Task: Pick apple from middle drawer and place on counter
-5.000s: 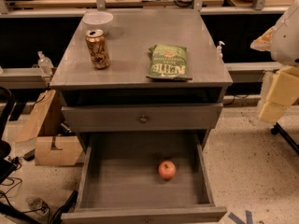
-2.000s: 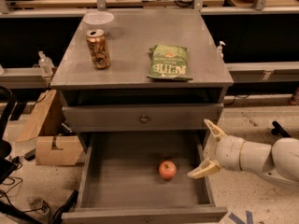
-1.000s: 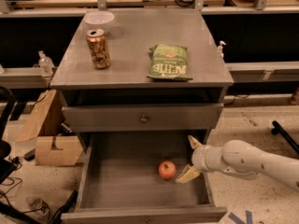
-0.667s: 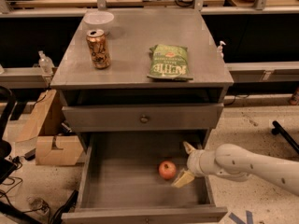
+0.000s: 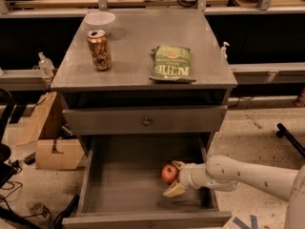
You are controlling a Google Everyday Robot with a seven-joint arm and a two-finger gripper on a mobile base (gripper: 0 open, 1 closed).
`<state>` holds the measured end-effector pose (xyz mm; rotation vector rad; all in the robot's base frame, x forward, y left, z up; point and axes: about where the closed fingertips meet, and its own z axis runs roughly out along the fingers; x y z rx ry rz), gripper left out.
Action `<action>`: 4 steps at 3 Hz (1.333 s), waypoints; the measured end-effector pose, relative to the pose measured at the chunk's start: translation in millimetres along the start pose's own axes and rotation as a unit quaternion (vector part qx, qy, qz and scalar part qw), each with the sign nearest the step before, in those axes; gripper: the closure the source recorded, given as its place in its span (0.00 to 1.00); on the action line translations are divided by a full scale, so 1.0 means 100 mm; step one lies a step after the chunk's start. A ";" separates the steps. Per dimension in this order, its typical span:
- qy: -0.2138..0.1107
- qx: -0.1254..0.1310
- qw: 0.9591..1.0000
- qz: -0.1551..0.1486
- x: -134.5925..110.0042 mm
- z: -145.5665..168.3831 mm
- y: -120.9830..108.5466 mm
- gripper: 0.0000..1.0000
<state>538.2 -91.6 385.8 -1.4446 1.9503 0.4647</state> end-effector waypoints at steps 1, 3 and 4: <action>-0.006 -0.020 1.000 0.004 -0.01 0.17 0.10 0.44; -0.018 -0.045 0.999 0.001 -0.25 0.29 0.21 0.97; -0.091 -0.029 0.995 0.023 -0.72 -0.29 0.17 1.00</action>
Offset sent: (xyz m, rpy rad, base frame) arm -0.0008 0.0465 -0.0283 0.0231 0.0696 0.0812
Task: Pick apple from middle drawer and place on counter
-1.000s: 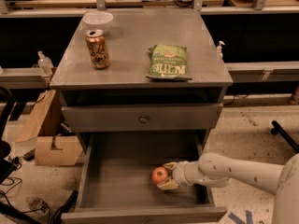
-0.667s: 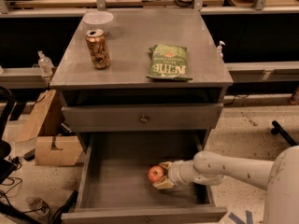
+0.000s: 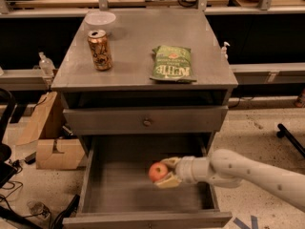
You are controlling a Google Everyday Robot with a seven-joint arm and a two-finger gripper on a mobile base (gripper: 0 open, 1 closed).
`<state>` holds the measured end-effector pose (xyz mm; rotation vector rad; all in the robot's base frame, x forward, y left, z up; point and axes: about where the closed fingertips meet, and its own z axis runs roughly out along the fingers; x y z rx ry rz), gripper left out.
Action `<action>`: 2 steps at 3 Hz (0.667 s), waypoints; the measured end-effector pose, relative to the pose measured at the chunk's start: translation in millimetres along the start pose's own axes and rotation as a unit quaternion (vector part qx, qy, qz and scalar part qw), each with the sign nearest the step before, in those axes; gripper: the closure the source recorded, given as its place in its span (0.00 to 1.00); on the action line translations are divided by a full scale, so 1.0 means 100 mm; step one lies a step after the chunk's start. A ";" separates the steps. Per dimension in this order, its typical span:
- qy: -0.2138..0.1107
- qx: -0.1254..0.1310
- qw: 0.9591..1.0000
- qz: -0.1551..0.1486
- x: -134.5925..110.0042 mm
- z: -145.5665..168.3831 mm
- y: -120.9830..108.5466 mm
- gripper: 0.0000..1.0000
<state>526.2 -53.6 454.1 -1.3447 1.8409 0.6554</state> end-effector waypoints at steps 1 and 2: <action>-0.065 0.031 0.997 0.027 -0.51 -0.90 -0.29 1.00; -0.099 0.048 0.993 0.043 -1.09 -1.76 -0.74 1.00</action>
Offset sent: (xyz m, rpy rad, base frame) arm 0.0488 -0.1542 0.3476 0.3410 0.0130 -0.0321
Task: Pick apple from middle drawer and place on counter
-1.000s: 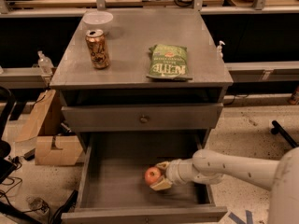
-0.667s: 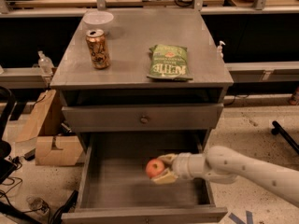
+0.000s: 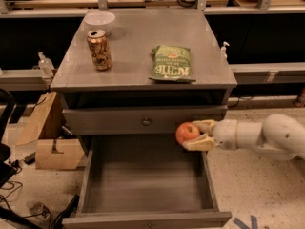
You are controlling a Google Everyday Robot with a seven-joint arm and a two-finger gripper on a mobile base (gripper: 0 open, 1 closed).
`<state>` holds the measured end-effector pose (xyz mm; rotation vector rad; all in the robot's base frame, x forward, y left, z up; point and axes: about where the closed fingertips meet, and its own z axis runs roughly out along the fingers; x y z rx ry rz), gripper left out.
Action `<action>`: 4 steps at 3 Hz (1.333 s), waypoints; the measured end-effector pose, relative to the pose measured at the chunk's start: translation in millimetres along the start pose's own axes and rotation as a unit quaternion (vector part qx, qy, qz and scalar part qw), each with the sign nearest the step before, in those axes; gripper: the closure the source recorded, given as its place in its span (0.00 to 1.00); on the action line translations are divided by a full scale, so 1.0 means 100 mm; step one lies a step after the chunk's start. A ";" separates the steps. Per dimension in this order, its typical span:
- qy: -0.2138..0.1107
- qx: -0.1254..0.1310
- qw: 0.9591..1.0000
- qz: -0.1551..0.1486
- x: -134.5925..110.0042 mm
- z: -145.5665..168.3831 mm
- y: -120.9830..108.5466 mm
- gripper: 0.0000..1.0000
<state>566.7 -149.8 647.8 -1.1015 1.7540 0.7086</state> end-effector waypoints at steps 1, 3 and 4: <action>-0.003 0.002 1.000 0.003 -0.82 -0.63 -0.33 1.00; 0.004 0.027 1.000 0.001 -1.97 -1.45 -0.53 1.00; 0.019 0.060 0.998 -0.001 -2.21 -1.65 -0.54 1.00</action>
Offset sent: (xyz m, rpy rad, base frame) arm 0.0326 -0.0788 0.2873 0.0053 -0.0189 -0.0185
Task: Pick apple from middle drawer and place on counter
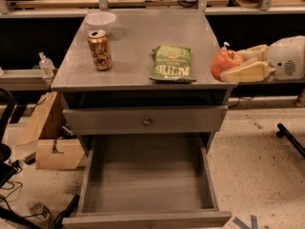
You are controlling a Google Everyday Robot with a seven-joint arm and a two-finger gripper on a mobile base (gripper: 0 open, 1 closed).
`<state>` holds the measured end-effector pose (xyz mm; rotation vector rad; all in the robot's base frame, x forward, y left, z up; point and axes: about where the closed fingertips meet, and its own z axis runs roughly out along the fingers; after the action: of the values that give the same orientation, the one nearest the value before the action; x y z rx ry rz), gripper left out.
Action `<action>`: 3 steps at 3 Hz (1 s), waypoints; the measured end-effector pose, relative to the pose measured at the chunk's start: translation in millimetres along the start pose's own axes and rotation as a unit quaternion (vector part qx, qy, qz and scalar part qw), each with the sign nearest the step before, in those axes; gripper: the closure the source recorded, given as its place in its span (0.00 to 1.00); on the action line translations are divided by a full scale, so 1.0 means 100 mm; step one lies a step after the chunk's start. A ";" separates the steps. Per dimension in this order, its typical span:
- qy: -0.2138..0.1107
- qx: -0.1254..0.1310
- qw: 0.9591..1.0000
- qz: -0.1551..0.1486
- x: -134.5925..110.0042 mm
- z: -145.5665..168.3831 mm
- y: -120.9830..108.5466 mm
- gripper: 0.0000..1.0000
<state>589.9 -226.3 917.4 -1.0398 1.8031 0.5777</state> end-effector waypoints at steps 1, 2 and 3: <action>0.007 -0.004 1.000 0.000 -0.01 0.08 -0.06 1.00; 0.021 0.012 1.000 0.000 -0.29 0.22 -0.39 1.00; 0.036 0.003 0.999 0.010 -0.47 0.65 -0.74 1.00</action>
Offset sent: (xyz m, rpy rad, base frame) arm 0.1046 0.0091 0.0611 -0.0768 -0.0137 -0.0687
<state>694.2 -198.0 934.2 -1.0521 1.8790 0.5538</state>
